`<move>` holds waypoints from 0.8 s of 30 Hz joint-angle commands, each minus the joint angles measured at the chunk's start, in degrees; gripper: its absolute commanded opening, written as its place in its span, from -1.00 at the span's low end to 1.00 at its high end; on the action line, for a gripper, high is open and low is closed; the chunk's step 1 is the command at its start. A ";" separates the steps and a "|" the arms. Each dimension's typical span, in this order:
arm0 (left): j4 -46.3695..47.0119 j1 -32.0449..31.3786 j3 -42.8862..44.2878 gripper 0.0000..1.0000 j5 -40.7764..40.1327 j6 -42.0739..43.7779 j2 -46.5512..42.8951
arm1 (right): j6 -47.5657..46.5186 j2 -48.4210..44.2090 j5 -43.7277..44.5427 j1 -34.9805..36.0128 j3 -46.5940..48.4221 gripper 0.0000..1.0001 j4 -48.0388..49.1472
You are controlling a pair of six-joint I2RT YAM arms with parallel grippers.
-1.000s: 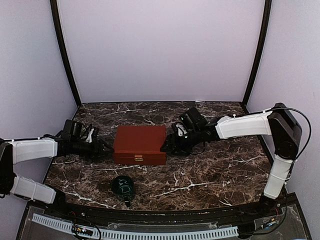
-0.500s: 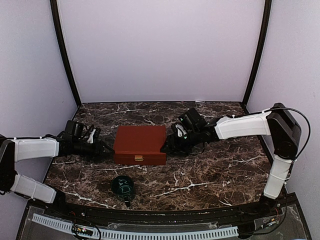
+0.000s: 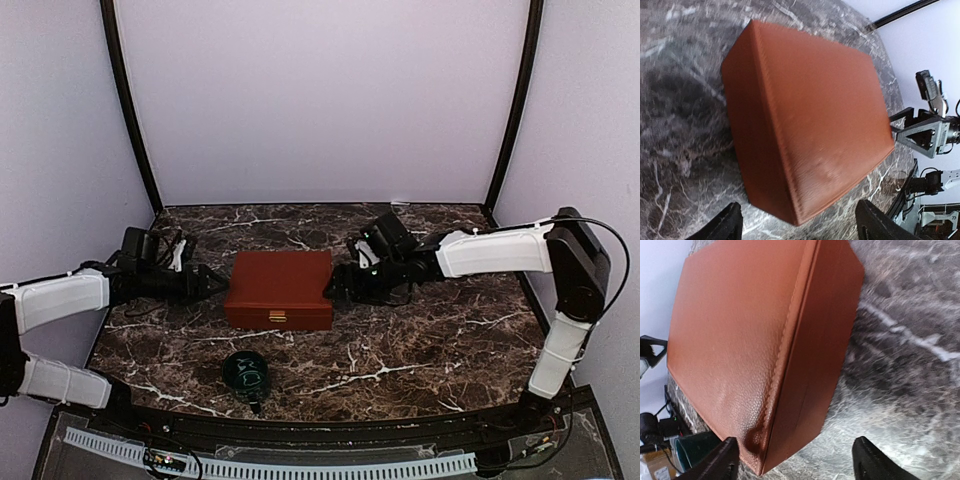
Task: Organize the mixed jewelry
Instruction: Press the compartment layer of the jewelry box, then reset both arms
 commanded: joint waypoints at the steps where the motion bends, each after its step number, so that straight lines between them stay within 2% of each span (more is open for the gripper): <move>1: 2.04 -0.21 5.75 0.66 -2.09 5.90 -2.81 | -8.27 -5.72 8.42 -0.22 3.40 0.79 -0.64; 6: 7.14 1.45 8.99 0.71 -6.86 8.83 0.60 | -12.20 -6.30 11.02 -3.30 5.78 0.93 -1.21; 10: 11.93 5.96 9.38 0.72 -10.95 11.12 4.14 | -14.66 -7.81 12.43 -8.99 2.20 0.96 3.20; 14: 17.98 13.71 7.05 0.73 -11.97 12.16 6.49 | -16.97 -10.47 12.62 -17.93 -5.21 0.96 9.01; 19: 26.44 25.73 -0.24 0.74 -14.98 11.21 6.07 | -21.49 -15.47 14.28 -31.29 -13.69 0.96 14.85; 24: 35.09 27.04 -9.01 0.79 -26.79 14.44 2.06 | -24.45 -23.44 14.94 -44.25 -24.14 0.97 23.97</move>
